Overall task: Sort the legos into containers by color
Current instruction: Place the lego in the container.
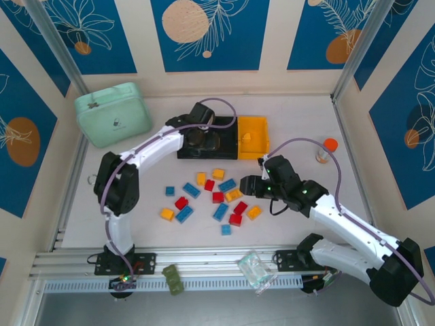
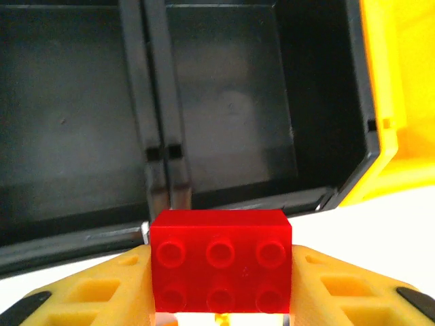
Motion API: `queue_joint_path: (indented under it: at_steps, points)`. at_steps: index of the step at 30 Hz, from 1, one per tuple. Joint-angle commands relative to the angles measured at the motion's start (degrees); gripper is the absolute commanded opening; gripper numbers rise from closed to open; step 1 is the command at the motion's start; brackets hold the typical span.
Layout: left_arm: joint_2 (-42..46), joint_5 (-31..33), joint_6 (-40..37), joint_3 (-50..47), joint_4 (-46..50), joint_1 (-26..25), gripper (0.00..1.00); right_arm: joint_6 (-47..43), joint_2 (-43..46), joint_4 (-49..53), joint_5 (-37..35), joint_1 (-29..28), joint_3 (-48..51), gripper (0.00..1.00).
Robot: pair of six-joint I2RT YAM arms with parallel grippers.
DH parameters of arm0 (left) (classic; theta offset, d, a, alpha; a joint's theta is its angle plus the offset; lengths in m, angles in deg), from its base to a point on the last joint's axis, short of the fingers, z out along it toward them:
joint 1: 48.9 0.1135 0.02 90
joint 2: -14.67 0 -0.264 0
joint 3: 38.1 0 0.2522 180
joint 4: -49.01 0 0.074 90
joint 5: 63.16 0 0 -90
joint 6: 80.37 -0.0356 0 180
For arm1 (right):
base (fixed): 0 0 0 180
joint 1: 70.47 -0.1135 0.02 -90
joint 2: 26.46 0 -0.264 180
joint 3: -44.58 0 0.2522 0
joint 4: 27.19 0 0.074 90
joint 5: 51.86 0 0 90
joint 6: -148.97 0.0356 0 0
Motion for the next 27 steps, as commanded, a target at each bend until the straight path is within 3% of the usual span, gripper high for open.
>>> queue_joint_path:
  at_steps: [1,14,22,27]
  points:
    - [-4.5,-0.8,0.0,7.0,3.5,-0.6,0.45,1.3,2.6,2.2,-0.7,1.0,1.7,0.56]
    - [-19.9,0.7,-1.0,26.4,10.3,-1.9,0.45,1.5,5.4,2.6,0.9,4.4,4.2,0.56]
    - [-23.0,3.1,-1.7,28.7,12.1,-2.0,0.47,1.3,5.4,2.1,1.7,5.5,4.4,0.56]
    - [-23.2,2.9,-1.6,28.7,11.7,-2.1,0.55,1.3,5.5,2.1,2.1,5.9,4.5,0.56]
